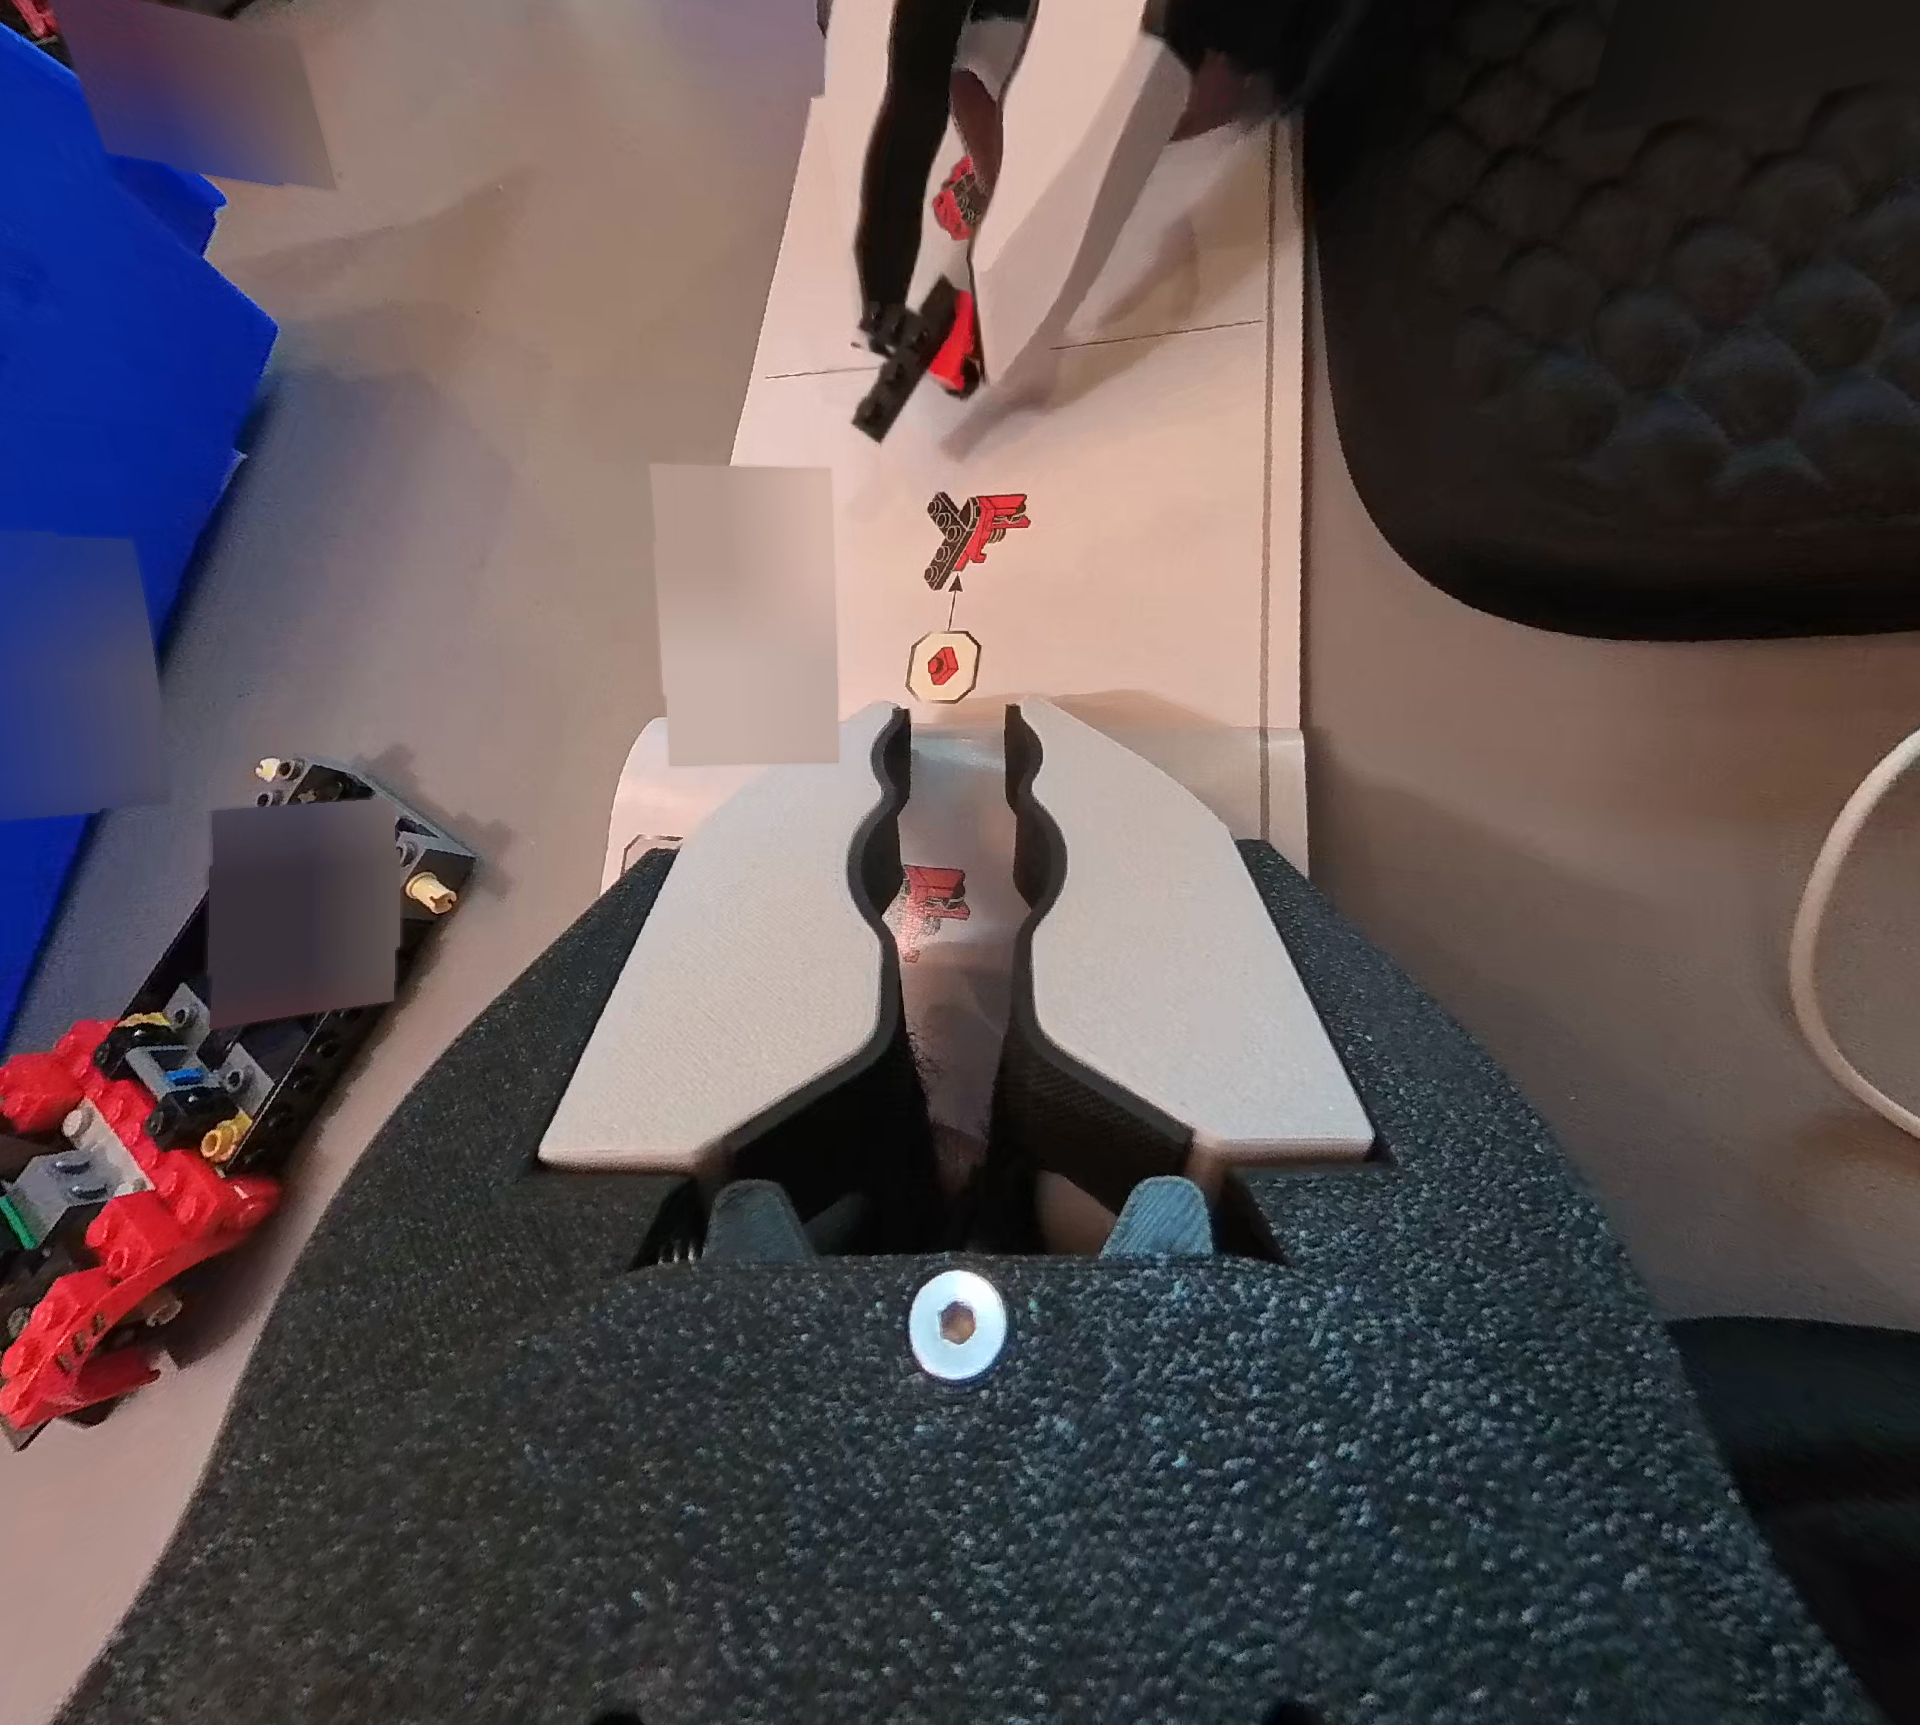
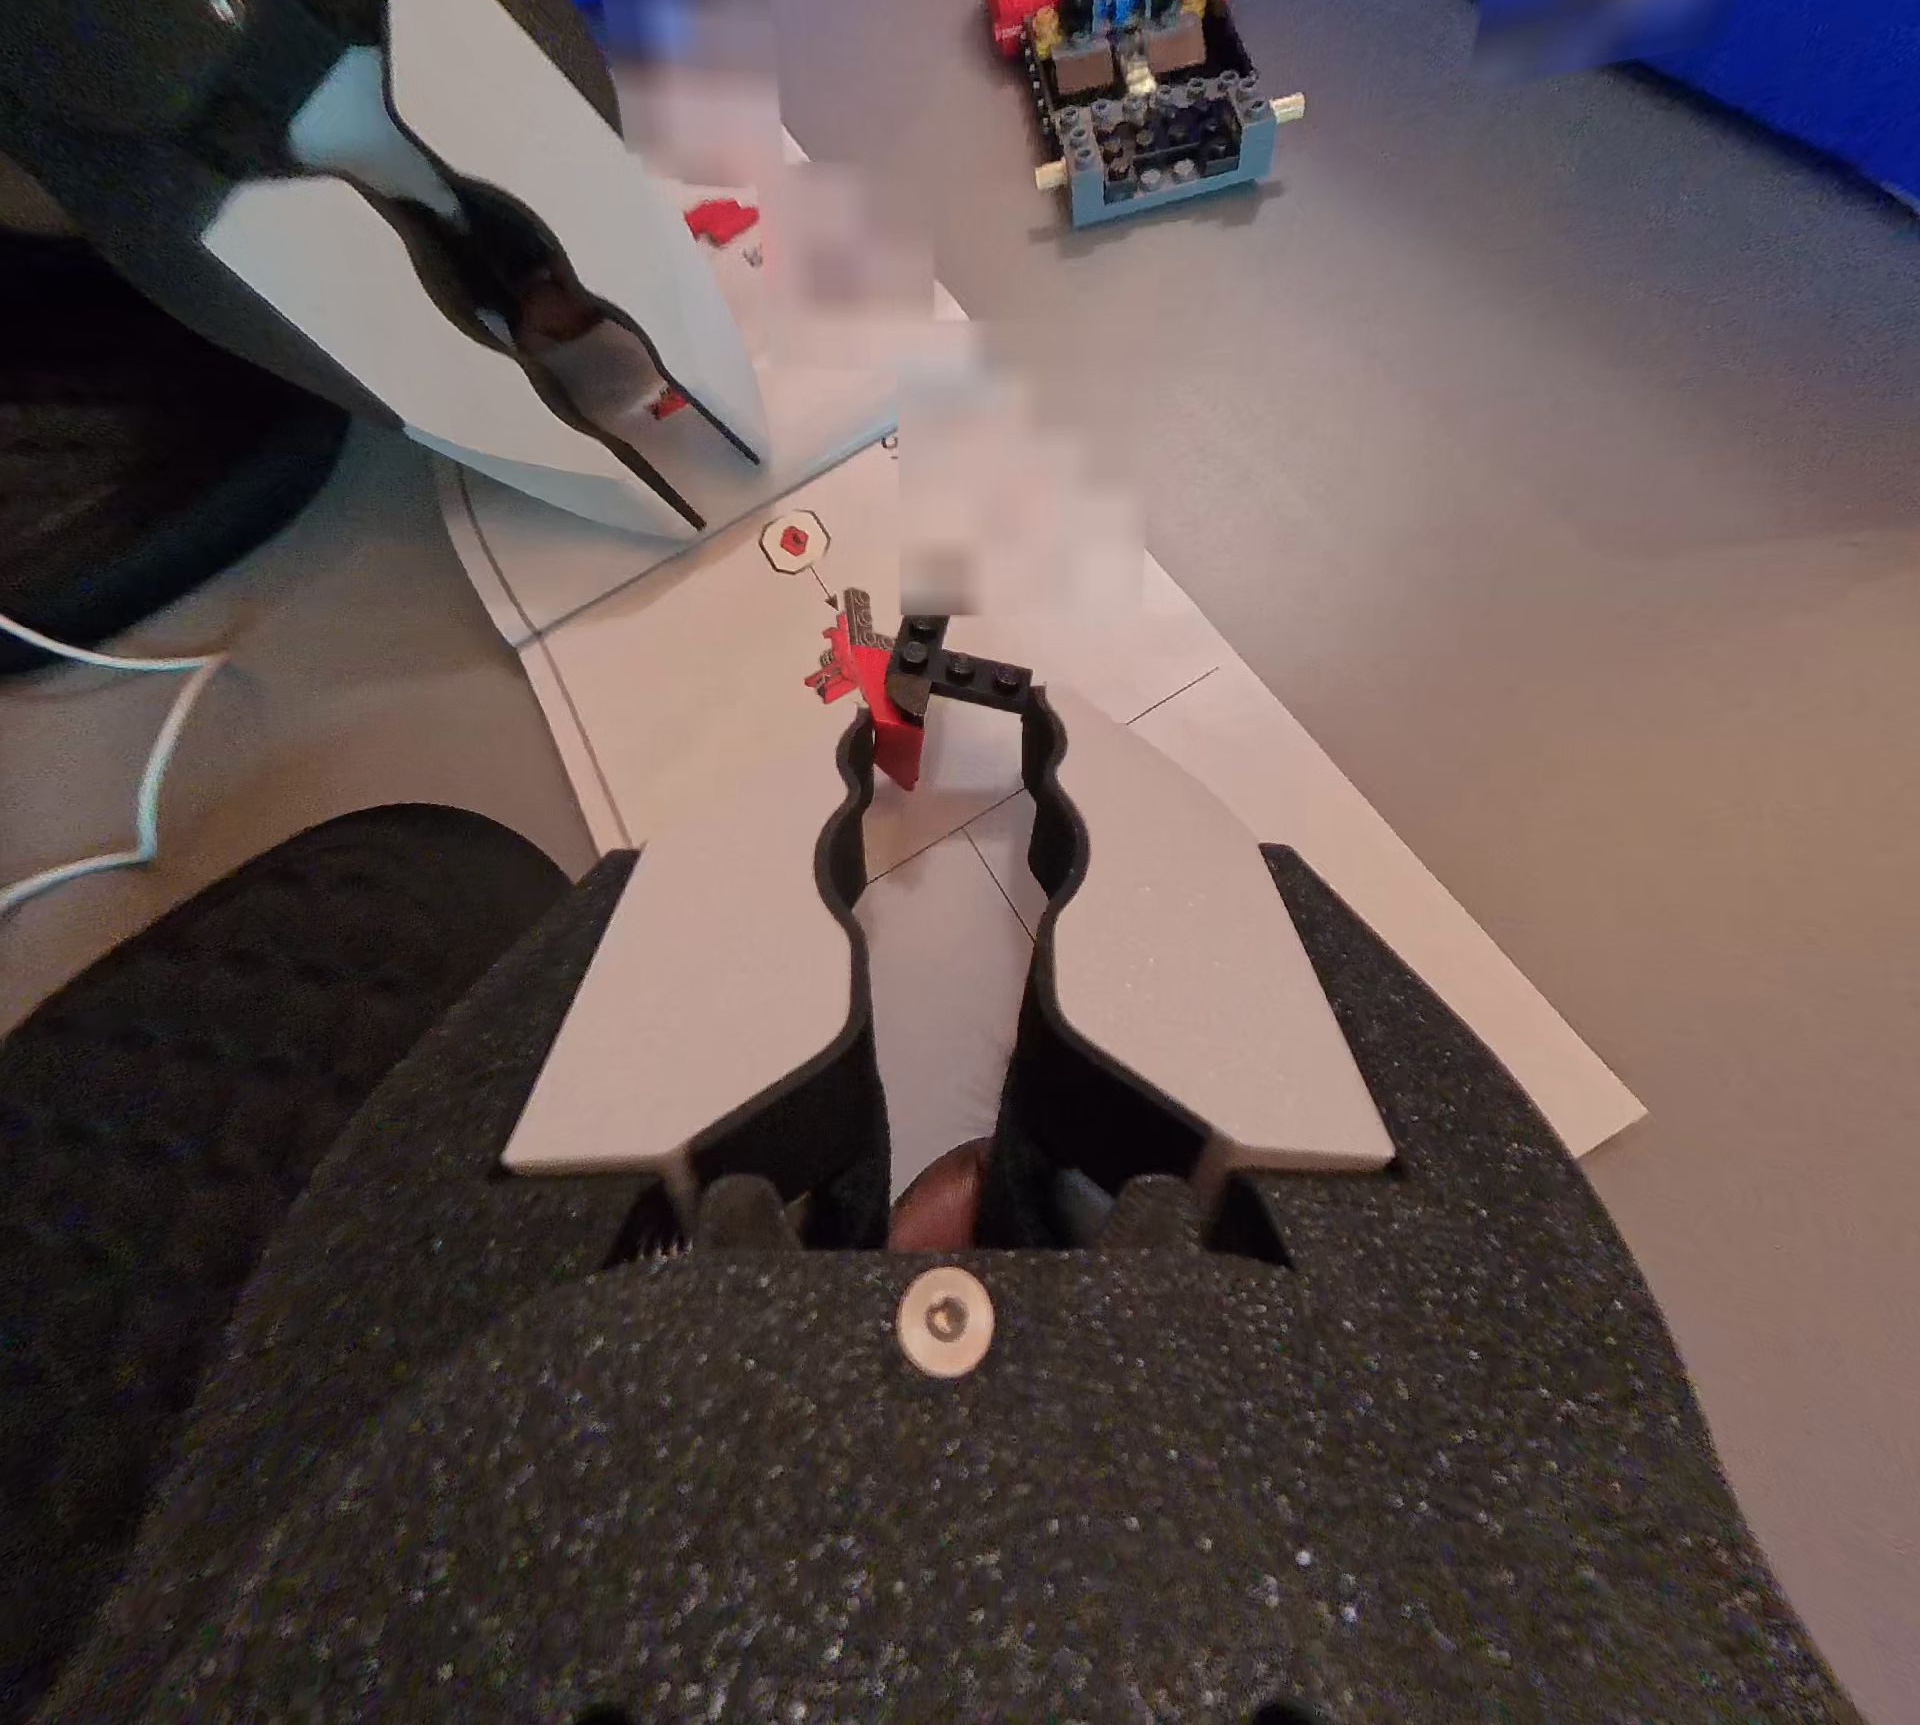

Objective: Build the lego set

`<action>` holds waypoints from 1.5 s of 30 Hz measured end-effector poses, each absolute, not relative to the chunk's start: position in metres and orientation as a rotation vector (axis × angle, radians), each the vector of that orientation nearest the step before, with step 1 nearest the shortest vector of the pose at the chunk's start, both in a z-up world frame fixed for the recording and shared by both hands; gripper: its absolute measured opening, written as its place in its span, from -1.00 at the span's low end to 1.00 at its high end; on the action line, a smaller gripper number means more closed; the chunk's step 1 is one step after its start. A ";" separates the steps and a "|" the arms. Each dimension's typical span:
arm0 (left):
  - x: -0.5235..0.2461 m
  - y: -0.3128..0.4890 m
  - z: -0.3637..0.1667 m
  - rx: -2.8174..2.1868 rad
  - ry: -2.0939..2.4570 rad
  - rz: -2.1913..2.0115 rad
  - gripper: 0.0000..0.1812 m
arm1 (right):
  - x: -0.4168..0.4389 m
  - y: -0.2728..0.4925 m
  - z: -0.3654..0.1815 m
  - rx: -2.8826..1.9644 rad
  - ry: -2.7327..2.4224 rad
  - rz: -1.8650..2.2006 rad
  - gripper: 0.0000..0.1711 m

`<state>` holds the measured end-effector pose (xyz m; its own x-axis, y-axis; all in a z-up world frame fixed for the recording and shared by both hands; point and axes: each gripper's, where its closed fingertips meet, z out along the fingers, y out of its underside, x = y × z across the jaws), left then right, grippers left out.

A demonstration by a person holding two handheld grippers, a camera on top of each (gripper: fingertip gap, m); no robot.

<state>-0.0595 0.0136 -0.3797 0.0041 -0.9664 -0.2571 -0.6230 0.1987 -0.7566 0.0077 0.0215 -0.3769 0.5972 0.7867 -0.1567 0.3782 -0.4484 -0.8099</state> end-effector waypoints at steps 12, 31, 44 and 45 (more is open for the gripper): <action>-0.058 0.030 -0.324 -1.237 1.431 -0.579 -0.66 | -0.016 -0.001 -0.246 -1.619 -0.417 1.938 -0.69; -0.083 -0.005 -0.219 -1.001 0.924 -1.534 -0.60 | -0.092 -0.005 -0.206 -1.201 0.134 2.729 -0.67; -0.078 -0.004 -0.233 -1.097 0.966 -1.609 -0.86 | -0.096 -0.009 -0.225 -1.242 0.116 2.718 -0.68; -0.078 -0.004 -0.233 -1.102 0.971 -1.607 -0.86 | -0.096 -0.009 -0.226 -1.248 0.110 2.712 -0.67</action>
